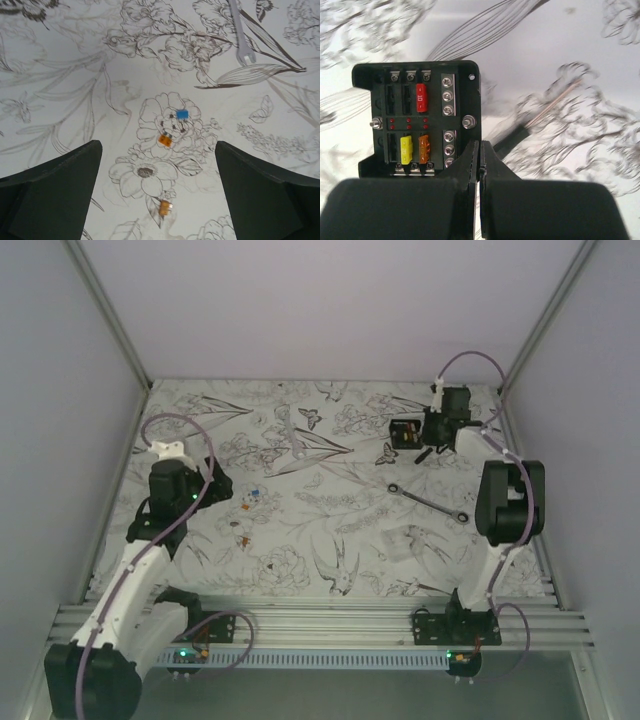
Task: Snap on the fuse box
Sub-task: Place the fuse box base at the center of the board.
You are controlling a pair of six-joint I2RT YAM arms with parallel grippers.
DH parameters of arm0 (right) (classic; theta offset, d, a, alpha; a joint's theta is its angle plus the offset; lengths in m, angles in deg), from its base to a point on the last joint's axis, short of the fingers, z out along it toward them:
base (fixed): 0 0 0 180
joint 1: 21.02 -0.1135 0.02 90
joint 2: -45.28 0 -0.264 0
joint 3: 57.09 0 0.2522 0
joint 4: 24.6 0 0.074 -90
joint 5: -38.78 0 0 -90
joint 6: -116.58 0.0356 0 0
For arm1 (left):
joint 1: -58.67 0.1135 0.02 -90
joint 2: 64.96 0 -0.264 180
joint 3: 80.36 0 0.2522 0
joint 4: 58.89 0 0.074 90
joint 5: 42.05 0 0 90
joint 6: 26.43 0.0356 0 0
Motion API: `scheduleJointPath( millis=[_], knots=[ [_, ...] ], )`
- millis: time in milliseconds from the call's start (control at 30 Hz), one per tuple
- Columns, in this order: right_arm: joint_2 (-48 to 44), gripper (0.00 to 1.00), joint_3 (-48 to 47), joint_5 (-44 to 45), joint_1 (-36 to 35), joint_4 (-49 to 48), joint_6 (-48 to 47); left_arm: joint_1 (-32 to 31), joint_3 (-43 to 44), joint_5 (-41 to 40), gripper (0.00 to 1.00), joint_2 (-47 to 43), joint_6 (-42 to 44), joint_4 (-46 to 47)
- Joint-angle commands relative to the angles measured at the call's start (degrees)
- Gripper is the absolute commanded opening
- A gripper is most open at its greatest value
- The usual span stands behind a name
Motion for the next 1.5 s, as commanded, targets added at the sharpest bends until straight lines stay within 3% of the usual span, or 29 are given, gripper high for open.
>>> scheduleJointPath(
  millis=[0,300,533,867,1033,1467],
  knots=[
    [-9.31,0.0,7.25,-0.26,-5.06,-4.92,4.51,0.42,-3.4,3.27,1.0,-4.11,-6.89,-4.29],
    [-21.09,0.0,21.76,11.13,-21.77,-6.86,10.41,-0.21,-5.87,9.22,1.0,-7.38,-11.61,-8.67],
    [-21.7,0.0,28.1,21.5,-32.36,-10.85,19.25,-4.66,-6.06,8.31,1.0,-5.79,-12.28,-11.37],
    [-17.3,0.0,33.13,26.02,-38.96,-18.33,26.96,-11.52,-6.95,2.37,1.0,-5.3,-13.26,-14.54],
    [-18.76,0.18,35.28,25.34,-40.01,-19.37,27.54,-13.02,-7.58,1.42,1.0,-5.2,-13.91,-14.94],
    [-29.18,0.33,41.13,19.15,-40.06,-21.59,26.02,-16.24,-7.99,1.44,1.0,-4.35,-16.04,-15.27]
  ],
)
